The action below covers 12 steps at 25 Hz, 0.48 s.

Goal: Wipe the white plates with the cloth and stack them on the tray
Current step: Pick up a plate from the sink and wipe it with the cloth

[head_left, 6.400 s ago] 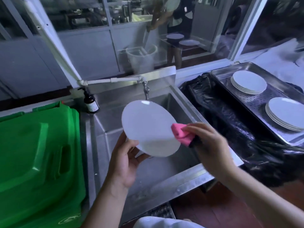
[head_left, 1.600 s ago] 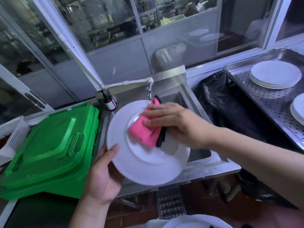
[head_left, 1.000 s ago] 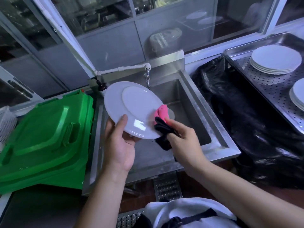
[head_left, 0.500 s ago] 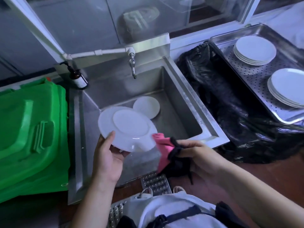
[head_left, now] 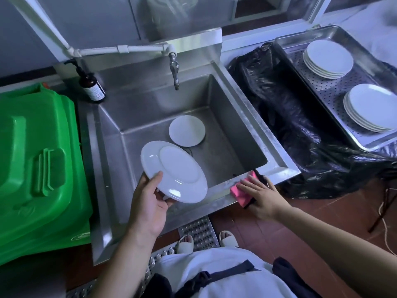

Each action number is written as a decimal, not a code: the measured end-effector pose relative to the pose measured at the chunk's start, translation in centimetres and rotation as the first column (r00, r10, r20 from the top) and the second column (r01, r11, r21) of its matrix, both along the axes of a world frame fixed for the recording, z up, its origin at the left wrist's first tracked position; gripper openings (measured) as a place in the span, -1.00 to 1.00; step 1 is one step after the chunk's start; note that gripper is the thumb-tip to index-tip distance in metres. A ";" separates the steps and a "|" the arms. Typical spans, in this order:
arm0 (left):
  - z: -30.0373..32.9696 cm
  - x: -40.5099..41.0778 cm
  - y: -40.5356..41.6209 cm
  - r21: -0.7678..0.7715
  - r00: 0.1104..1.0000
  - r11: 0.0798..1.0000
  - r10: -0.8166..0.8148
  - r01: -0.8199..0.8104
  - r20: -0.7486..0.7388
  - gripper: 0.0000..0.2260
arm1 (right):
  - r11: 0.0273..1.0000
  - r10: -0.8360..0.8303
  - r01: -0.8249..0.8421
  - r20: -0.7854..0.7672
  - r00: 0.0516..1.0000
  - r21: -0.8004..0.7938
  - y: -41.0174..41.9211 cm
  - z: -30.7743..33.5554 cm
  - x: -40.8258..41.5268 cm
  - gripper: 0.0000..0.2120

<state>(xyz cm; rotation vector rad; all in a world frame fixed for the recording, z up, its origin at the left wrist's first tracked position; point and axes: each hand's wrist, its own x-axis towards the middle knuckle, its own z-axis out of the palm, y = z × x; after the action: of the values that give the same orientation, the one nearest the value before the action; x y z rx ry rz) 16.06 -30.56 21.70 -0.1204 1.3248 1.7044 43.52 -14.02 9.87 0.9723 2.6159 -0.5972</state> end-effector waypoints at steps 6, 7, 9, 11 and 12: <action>-0.3 -1.9 0.4 -0.020 0.969 0.999 -0.040 0.046 0.245 -0.73 | 0.988 -0.131 0.149 -0.321 0.938 0.032 -4.8 6.4 -4.7 -0.31; -0.4 -2.0 0.4 -0.022 0.951 0.998 -0.051 0.061 0.306 -0.77 | 0.986 -0.100 0.148 -0.420 0.902 0.083 -6.4 7.2 -5.7 -0.35; -0.9 -1.9 0.8 -0.003 0.906 0.992 -0.111 0.123 0.409 -0.82 | 0.959 -0.048 0.199 -0.572 0.819 0.204 -9.1 8.0 -7.4 -0.52; -1.1 -1.5 1.7 0.015 0.864 0.985 -0.160 0.174 0.478 -0.83 | 0.909 -0.045 0.309 -0.672 0.739 0.280 -10.2 8.6 -7.9 -0.71; -1.1 -1.1 2.1 0.020 0.845 0.979 -0.185 0.202 0.502 -0.83 | 0.879 -0.043 0.359 -0.697 0.716 0.315 -10.4 9.2 -7.7 -0.75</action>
<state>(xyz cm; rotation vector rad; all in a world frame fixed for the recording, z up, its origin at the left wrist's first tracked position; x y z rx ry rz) 14.92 -28.43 20.56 -0.4099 0.9352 1.3547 35.84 -24.41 19.02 1.4148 3.4273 -0.4870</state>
